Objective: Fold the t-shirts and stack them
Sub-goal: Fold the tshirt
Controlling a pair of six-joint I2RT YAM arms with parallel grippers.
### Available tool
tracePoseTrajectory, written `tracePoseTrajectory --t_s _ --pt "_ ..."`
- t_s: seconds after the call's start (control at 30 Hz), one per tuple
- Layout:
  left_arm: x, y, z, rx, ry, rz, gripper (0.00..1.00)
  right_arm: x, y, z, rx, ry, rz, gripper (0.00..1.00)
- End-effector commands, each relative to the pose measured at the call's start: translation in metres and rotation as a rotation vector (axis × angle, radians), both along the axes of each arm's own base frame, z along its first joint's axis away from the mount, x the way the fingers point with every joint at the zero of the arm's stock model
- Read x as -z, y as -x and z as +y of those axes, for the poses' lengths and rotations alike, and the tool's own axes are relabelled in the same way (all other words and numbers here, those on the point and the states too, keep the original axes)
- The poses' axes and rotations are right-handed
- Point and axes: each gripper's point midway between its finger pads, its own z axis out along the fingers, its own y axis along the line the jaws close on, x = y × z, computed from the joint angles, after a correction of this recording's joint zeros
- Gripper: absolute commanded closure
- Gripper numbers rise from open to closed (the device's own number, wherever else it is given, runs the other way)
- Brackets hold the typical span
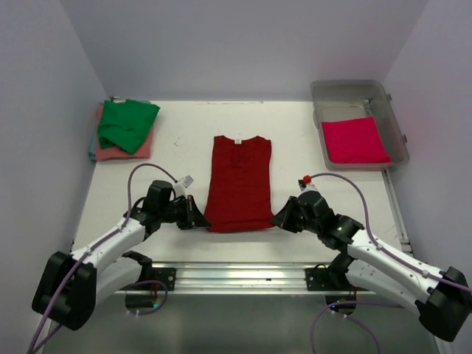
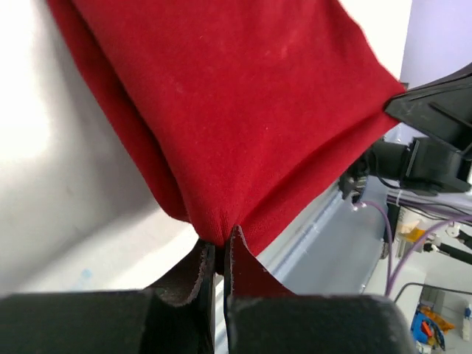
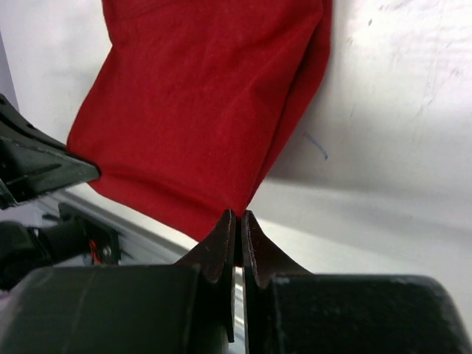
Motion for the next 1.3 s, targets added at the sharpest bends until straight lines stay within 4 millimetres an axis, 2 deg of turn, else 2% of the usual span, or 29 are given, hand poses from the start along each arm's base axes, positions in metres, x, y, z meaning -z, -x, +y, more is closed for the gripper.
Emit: tracePoseTrajectory --t_s 0.0,0.03,0.13,0.2,0.23,0.27,0.33,0.37,0.43,0.47,0.53,0.6,0.63,0.67,0.7,0.73,0.77,0.8,0.83,0.87,0.9,0.93,0.97,1.0,1.07,1.1,1.17,1.2,1.27 --pt "-0.008 0.027 0.010 -0.035 -0.059 0.105 1.00 -0.016 0.013 -0.010 -0.004 0.058 -0.008 1.00" --pt "-0.018 0.029 0.009 -0.036 -0.044 0.079 1.00 -0.016 0.022 -0.009 -0.023 0.068 0.009 1.00" --pt "-0.042 0.034 0.008 -0.044 -0.031 0.067 1.00 -0.048 0.029 -0.004 -0.050 0.034 -0.030 1.00" --pt "-0.058 0.033 0.009 -0.051 -0.038 0.045 1.00 -0.059 0.031 -0.007 -0.054 0.044 -0.046 1.00" --pt "-0.066 0.030 0.010 -0.055 -0.037 0.017 1.00 -0.073 0.027 -0.006 -0.052 0.033 -0.076 1.00" --pt "-0.077 0.024 0.010 -0.064 -0.039 -0.024 1.00 -0.079 0.024 -0.007 -0.048 0.040 -0.095 1.00" --pt "-0.082 0.014 0.012 -0.071 -0.067 -0.073 1.00 -0.090 0.013 -0.008 -0.032 0.069 -0.147 1.00" --pt "-0.092 0.003 0.011 -0.079 -0.071 -0.121 1.00 -0.092 0.009 -0.006 -0.035 0.084 -0.159 1.00" --pt "-0.088 -0.014 0.013 -0.085 -0.126 -0.154 1.00 -0.100 -0.006 -0.003 -0.036 0.134 -0.206 1.00" --pt "-0.092 -0.031 0.012 -0.101 -0.149 -0.186 1.00 -0.105 -0.014 -0.001 -0.038 0.153 -0.241 1.00" --pt "-0.097 -0.050 0.008 -0.106 -0.159 -0.229 1.00 -0.112 -0.029 0.005 -0.026 0.196 -0.275 1.00" --pt "-0.122 -0.077 -0.001 -0.120 -0.129 -0.317 1.00 -0.119 -0.048 0.004 0.010 0.248 -0.330 1.00" --pt "-0.117 -0.090 -0.003 -0.126 -0.146 -0.313 1.00 -0.125 -0.056 0.006 0.024 0.254 -0.351 1.00" --pt "-0.127 -0.104 -0.003 -0.145 -0.145 -0.345 1.00 -0.118 -0.067 0.006 0.042 0.298 -0.349 1.00" --pt "-0.133 -0.117 -0.005 -0.160 -0.133 -0.373 1.00 -0.119 -0.076 0.008 0.049 0.312 -0.367 1.00" --pt "-0.123 -0.130 -0.004 -0.171 -0.148 -0.346 1.00 -0.122 -0.087 0.004 0.078 0.321 -0.373 1.00" --pt "-0.131 -0.140 -0.006 -0.170 -0.138 -0.363 1.00 -0.109 -0.097 0.005 0.083 0.356 -0.347 1.00" --pt "-0.133 -0.151 -0.007 -0.180 -0.136 -0.387 1.00 -0.110 -0.108 0.004 0.100 0.367 -0.366 1.00" --pt "-0.121 -0.161 -0.008 -0.183 -0.161 -0.361 1.00 -0.104 -0.121 -0.003 0.129 0.384 -0.356 1.00" --pt "-0.126 -0.173 -0.009 -0.191 -0.154 -0.380 1.00 -0.091 -0.131 -0.005 0.140 0.411 -0.331 1.00" --pt "-0.123 -0.180 -0.009 -0.194 -0.156 -0.381 1.00 -0.086 -0.144 -0.010 0.162 0.423 -0.327 1.00" --pt "-0.109 -0.189 -0.008 -0.200 -0.173 -0.352 1.00 -0.087 -0.153 -0.010 0.172 0.433 -0.334 1.00" --pt "-0.111 -0.197 -0.011 -0.198 -0.163 -0.366 1.00 -0.084 -0.160 -0.011 0.181 0.447 -0.333 1.00" --pt "-0.096 -0.204 -0.013 -0.193 -0.176 -0.337 1.00 -0.072 -0.169 -0.012 0.177 0.481 -0.314 1.00" --pt "-0.093 -0.218 -0.013 -0.192 -0.175 -0.339 1.00 -0.071 -0.183 -0.008 0.181 0.489 -0.316 1.00" --pt "-0.080 -0.224 -0.015 -0.186 -0.182 -0.315 1.00 -0.069 -0.191 -0.010 0.191 0.491 -0.316 1.00" --pt "-0.078 -0.236 -0.018 -0.179 -0.162 -0.326 1.00 -0.059 -0.204 -0.008 0.192 0.506 -0.298 1.00" --pt "-0.067 -0.241 -0.019 -0.175 -0.162 -0.308 1.00 -0.057 -0.211 -0.010 0.204 0.507 -0.298 1.00" --pt "-0.068 -0.257 -0.020 -0.181 -0.132 -0.327 1.00 -0.047 -0.221 -0.008 0.210 0.521 -0.284 1.00"
